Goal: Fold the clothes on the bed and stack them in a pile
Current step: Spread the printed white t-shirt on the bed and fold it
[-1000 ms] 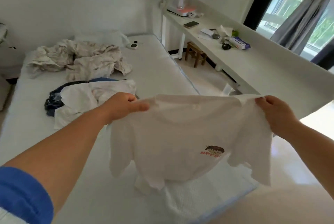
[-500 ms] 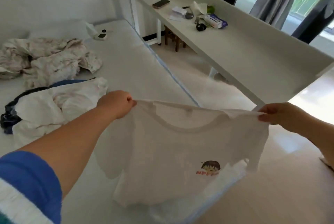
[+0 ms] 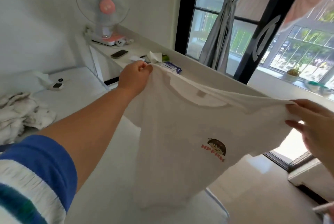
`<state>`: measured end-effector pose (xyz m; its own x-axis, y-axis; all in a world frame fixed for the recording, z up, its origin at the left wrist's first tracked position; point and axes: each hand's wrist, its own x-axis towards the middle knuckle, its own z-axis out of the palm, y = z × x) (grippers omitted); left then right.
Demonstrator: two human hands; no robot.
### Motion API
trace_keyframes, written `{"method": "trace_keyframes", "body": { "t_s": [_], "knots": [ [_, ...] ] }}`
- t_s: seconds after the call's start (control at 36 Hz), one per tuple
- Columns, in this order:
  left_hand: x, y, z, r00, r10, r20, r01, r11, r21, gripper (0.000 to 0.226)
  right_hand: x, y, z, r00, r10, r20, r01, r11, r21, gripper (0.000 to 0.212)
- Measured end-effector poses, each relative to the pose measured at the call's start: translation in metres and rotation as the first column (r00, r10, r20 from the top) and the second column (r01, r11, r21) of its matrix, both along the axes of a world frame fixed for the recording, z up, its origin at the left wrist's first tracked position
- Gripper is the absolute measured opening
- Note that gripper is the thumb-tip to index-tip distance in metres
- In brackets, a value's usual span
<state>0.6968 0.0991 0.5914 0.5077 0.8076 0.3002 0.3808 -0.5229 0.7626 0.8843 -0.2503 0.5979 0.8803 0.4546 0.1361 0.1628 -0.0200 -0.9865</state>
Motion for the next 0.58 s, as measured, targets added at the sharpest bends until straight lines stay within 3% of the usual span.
{"method": "trace_keyframes", "body": {
  "t_s": [0.06, 0.14, 0.19, 0.25, 0.33, 0.42, 0.58],
  "knots": [
    [-0.004, 0.002, 0.008, 0.999, 0.003, 0.05, -0.005, 0.999, 0.033, 0.03, -0.005, -0.011, 0.008, 0.996, -0.014, 0.083, 0.019, 0.998, -0.053, 0.009],
    [-0.028, 0.005, 0.002, 0.998, -0.013, 0.066, 0.012, 1.0, 0.02, 0.025, -0.024, -0.029, 0.004, 0.981, 0.038, 0.19, 0.028, 0.942, -0.335, 0.057],
    [-0.054, 0.008, -0.01, 0.999, -0.019, 0.034, 0.019, 1.0, -0.011, 0.024, -0.051, -0.035, -0.004, 0.975, 0.086, 0.204, 0.015, 0.894, -0.449, 0.067],
    [-0.088, 0.011, -0.027, 0.999, -0.031, -0.028, 0.03, 0.999, -0.043, 0.02, -0.09, -0.032, -0.017, 0.973, 0.148, 0.179, -0.04, 0.864, -0.501, 0.049],
    [-0.148, 0.013, -0.059, 0.985, -0.082, -0.152, 0.07, 0.994, -0.085, 0.014, -0.154, -0.024, -0.05, 0.967, 0.238, 0.095, -0.152, 0.832, -0.534, 0.005],
    [-0.216, 0.01, -0.097, 0.958, -0.104, -0.266, 0.073, 0.989, -0.126, 0.014, -0.221, -0.022, -0.095, 0.96, 0.277, 0.035, -0.206, 0.786, -0.583, 0.018],
    [-0.368, 0.0, -0.192, 0.899, -0.132, -0.419, 0.027, 0.969, -0.246, 0.017, -0.376, -0.025, -0.2, 0.976, 0.195, -0.094, -0.21, 0.742, -0.636, 0.031]
  ]
}}
